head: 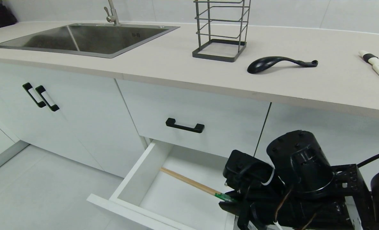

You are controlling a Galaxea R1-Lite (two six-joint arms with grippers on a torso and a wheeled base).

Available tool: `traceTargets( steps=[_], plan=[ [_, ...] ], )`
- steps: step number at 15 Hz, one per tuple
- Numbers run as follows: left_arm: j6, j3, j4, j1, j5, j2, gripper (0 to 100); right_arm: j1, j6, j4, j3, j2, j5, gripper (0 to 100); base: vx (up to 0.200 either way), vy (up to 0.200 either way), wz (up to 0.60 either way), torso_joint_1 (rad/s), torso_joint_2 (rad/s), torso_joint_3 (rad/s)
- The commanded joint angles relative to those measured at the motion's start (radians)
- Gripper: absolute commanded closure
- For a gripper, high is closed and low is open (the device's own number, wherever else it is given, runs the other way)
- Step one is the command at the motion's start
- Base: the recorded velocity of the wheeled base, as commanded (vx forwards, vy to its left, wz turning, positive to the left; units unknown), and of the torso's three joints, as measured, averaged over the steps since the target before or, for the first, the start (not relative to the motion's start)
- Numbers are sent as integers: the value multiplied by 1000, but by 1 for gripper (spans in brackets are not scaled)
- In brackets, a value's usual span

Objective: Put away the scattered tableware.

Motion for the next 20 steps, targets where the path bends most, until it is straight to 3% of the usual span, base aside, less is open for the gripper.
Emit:
traceTargets(
  steps=[1, 4, 7, 11, 20],
  plan=[
    [0, 0, 0, 0, 1, 0, 0, -13, 3, -45, -1, 71, -53, 100, 0, 0, 0, 0, 0, 0],
    [0, 0, 0, 0, 1, 0, 0, -10, -3, -203, -22, 193, -88, 100, 0, 0, 0, 0, 0, 0],
    [0, 0, 0, 0, 1, 0, 0, -10, 0, -200, -76, 263, -144, 100, 0, 0, 0, 0, 0, 0],
    [0, 0, 0, 0, 1, 0, 0, -3, 3, -115, -157, 312, -137, 100, 0, 0, 0, 0, 0, 0],
    [0, 0, 0, 0, 1, 0, 0, -3, -11, -140, -242, 445, -144, 100, 0, 0, 0, 0, 0, 0]
  ],
)
